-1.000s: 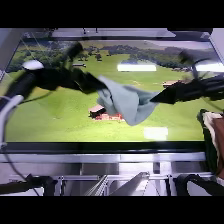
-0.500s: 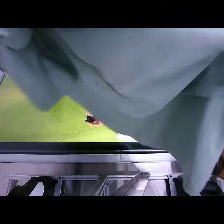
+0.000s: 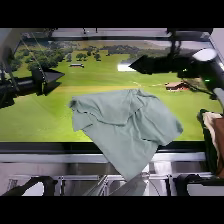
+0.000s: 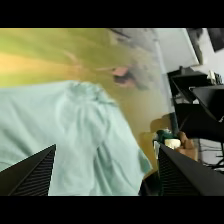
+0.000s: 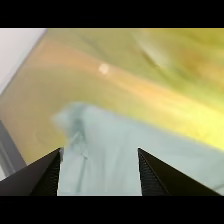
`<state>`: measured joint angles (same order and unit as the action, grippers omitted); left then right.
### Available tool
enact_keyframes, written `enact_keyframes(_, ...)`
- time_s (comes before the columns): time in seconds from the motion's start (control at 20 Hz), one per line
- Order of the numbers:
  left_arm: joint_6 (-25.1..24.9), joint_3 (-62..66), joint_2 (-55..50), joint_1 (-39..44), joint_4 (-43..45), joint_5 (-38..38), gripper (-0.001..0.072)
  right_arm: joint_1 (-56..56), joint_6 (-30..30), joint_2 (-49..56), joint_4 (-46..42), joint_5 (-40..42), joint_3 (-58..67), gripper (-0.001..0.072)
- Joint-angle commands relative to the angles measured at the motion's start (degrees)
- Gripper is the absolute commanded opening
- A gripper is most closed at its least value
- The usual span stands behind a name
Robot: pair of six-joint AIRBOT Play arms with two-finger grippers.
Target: Fold the shirts.
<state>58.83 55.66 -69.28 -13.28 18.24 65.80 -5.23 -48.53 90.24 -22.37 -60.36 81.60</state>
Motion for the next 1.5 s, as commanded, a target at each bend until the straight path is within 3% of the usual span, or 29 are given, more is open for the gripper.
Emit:
enact_keyframes(0.0,-3.32,1.42,-13.11,-4.7,0.37,4.83,0.0711,2.23,-2.62,8.52,1.03,-8.17,1.4,0.0514)
enact_keyframes(0.05,-3.3,3.69,-15.54,-6.64,0.44,8.61,0.0711,4.87,-3.69,7.21,1.03,-13.07,1.38,0.0496)
enact_keyframes(0.1,-3.13,6.23,-17.66,-8.44,1.9,12.35,0.0711,7.89,-4.07,5.53,1.03,-19.08,1.33,0.0398)
enact_keyframes(0.15,-2.29,8.52,-19.41,-9.79,5.29,15.19,0.0711,10.64,-5.01,3.69,0.9,-24.33,0.79,0.0362)
enact_keyframes(0.35,-0.68,13.07,-23.1,-9.73,21.51,14.71,0.0711,18.25,-10.05,-6.38,-5.7,-32.06,-12.41,0.0365)
enact_keyframes(0.55,-0.76,13.2,-27.87,-5.38,21.03,8.0,0.0711,29.62,-12.63,-21.44,-16.72,-24.17,-37.27,0.0368)
enact_keyframes(0.6,-0.94,13.77,-29.16,-4.11,21.27,6.78,0.0711,32.68,-13.79,-24.48,-18.16,-21.18,-42.86,0.0409)
enact_keyframes(0.65,-0.96,15.45,-30.73,-2.99,21.24,6.47,0.0711,35.52,-14.6,-27.02,-18.47,-17.7,-48.3,0.058)
enact_keyframes(0.7,-0.94,18.03,-32.57,-1.97,21.29,6.58,0.0711,37.18,-14.97,-28.5,-18.43,-14.43,-52.57,0.0637)
enact_keyframes(0.95,1.44,31.36,-41.2,2.34,21.27,9.75,0.0707,34.6,-14.91,-23.43,-17.07,-2.56,-59.3,0.0633)
enact_keyframes(1.0,1.51,33.31,-42.73,3.1,21.27,11.32,0.0628,33.92,-14.71,-21.49,-16.15,-2.34,-59.28,0.0633)
enact_keyframes(1.1,1.51,36.74,-45.55,4.11,21.22,15.69,0.0323,32.41,-13.09,-17.16,-13.73,-1.27,-58.97,0.0632)
enact_keyframes(1.2,1.9,39.78,-47.91,4.59,21.2,19.74,0.0141,30.84,-10.21,-12.37,-10.27,-1.18,-57.46,0.0621)
enact_keyframes(1.25,1.9,40.7,-48.43,4.55,21.18,21.33,0.0014,29.9,-7.89,-10.47,-8.83,-2.38,-56.39,0.0466)
enact_keyframes(1.3,1.95,41.16,-48.5,4.55,21.2,22.32,0.0015,29.44,-6.19,-9.2,-8.28,-4.59,-55.25,0.0381)
enact_keyframes(1.35,2.05,41.68,-48.46,4.26,21.22,23.47,0.0015,29.62,-5.35,-8.87,-7.45,-7.04,-54.01,0.0416)
enact_keyframes(1.4,2.6,42.36,-48.46,3.74,21.22,24.57,0.0015,30.4,-4.57,-9.05,-6.08,-9.75,-52.5,0.0506)
enact_keyframes(1.45,3.26,43.19,-48.46,3.13,21.2,25.44,0.0015,32.17,-4.59,-9.79,-4.98,-12.87,-50.93,0.0489)
